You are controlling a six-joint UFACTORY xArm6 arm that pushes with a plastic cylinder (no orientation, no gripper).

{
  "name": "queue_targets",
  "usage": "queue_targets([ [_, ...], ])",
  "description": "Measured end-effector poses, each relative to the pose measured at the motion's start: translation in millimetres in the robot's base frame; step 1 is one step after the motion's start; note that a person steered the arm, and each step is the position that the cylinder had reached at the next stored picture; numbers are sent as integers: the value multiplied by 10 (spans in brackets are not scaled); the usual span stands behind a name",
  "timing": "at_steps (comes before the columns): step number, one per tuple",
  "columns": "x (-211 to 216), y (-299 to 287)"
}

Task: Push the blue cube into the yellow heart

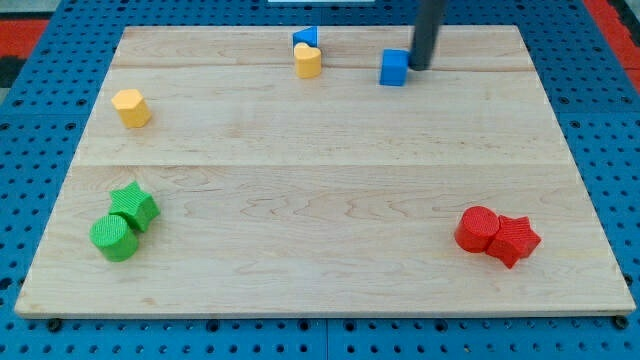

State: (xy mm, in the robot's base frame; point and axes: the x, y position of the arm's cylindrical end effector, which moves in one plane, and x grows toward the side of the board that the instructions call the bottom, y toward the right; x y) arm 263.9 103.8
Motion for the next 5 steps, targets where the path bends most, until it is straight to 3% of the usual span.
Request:
queue_targets([
  [1,-94,-699],
  [2,148,-355],
  [5,280,-919],
])
